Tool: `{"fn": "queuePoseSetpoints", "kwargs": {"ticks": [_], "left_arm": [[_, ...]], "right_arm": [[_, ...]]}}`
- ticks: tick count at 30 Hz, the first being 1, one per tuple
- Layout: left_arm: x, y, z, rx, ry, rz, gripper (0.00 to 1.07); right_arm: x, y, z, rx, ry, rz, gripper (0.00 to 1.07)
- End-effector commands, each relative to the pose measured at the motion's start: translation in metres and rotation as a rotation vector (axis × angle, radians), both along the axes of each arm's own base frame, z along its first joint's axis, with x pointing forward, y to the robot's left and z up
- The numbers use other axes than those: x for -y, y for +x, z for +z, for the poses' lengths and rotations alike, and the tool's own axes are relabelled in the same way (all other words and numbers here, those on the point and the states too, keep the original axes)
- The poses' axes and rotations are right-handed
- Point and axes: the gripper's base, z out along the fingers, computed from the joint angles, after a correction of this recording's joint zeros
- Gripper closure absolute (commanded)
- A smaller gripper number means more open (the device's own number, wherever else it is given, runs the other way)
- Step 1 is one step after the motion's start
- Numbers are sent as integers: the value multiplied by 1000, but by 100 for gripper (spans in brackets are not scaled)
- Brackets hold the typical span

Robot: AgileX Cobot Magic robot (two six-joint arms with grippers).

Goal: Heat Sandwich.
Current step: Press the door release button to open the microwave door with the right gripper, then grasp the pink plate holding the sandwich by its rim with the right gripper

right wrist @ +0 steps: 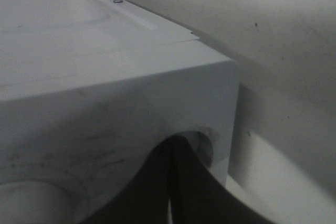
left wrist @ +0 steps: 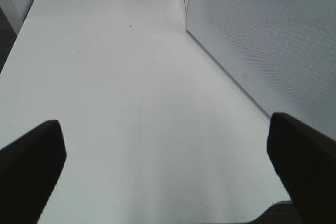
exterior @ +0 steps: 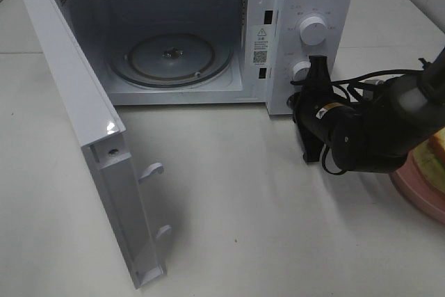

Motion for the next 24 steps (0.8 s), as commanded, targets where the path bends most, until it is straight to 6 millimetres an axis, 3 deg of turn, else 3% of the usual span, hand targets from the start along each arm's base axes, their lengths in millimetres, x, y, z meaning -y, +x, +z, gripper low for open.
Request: {"fn": "queuePoseSetpoints", "kwargs": {"ticks": [1, 12, 24], "left_arm": [[0, -2, 1, 27, 1, 3, 7], [0, -2, 1, 27, 1, 3, 7], [0, -2, 1, 27, 1, 3, 7]], "right_arm": [[1, 5, 25, 128, 7, 22, 107], [7, -24, 16, -65, -41, 95, 107], [14, -60, 42, -178, -215, 280, 107]]}}
